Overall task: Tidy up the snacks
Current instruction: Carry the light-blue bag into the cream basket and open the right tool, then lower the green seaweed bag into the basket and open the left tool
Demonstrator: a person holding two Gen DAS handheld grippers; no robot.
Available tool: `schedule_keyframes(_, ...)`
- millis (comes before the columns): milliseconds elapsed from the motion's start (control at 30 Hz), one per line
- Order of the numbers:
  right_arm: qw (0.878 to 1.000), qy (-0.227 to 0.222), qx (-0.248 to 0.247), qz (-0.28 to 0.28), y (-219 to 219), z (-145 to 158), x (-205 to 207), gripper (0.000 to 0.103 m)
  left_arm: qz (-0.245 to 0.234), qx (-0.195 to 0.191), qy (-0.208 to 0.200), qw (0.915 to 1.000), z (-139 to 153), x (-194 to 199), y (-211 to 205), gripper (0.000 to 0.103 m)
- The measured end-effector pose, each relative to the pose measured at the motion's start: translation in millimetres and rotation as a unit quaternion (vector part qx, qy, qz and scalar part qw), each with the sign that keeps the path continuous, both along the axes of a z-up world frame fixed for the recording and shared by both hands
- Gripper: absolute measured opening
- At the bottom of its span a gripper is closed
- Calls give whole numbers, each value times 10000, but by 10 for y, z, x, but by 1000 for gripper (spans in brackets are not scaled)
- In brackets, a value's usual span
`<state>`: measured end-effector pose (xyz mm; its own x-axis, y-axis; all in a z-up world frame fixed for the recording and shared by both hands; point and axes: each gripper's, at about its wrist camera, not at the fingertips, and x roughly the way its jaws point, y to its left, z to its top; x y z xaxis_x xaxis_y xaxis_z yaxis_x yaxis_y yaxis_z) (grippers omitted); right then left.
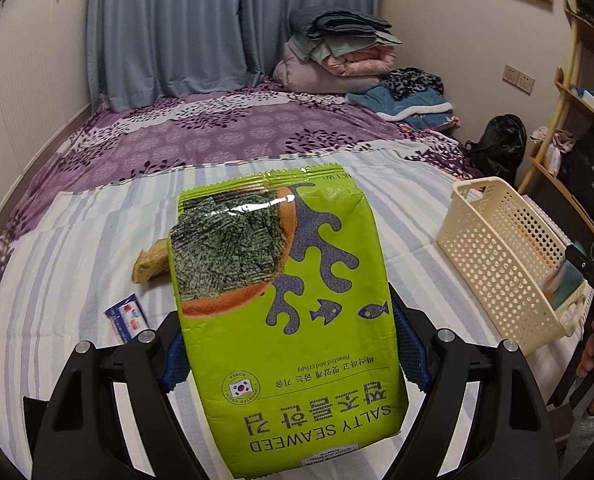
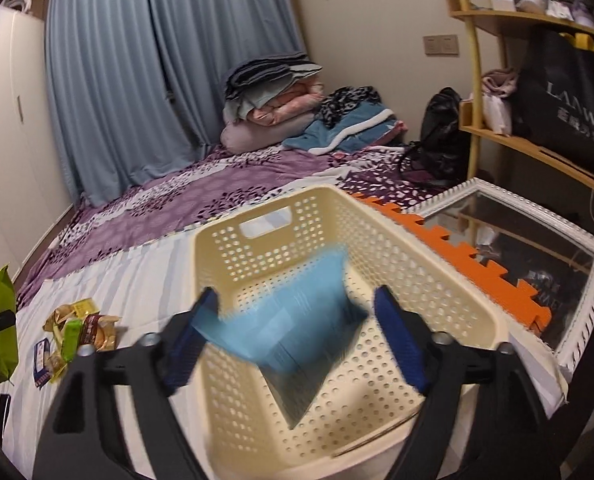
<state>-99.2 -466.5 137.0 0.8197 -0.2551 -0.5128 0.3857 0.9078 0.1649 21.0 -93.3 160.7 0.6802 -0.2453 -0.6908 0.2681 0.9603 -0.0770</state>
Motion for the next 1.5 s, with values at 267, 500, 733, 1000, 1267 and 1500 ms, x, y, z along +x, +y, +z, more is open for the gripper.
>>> schedule_keyframes(267,9994,-234,96,-216,-133,-105,-198,86,-530,110,2,9985,91,25,-556,83)
schedule_keyframes(500,9978,-484,178,-421,-179,-141,-456,87,-1225,-13,-42,9925,215,80,-1289,83)
schedule_keyframes(733,9960,-618,296,-582,-300,-176,-691,87,-1928,-239,46,9809,257,115,-2119,83)
schedule_keyframes(1000,9939,-595,449,-807,-445,-268,-868,88,-2544,-334,319,9660,134,129,-2949,83)
schedule_keyframes(1267,9929,-579,567,-875,-525,-318,-931,88,-2454,-520,638,9659,-87,232,-3143,100)
schedule_keyframes(1500,9935,-635,570,-750,-446,-277,-890,88,-2123,-306,536,9753,-83,293,-2875,100)
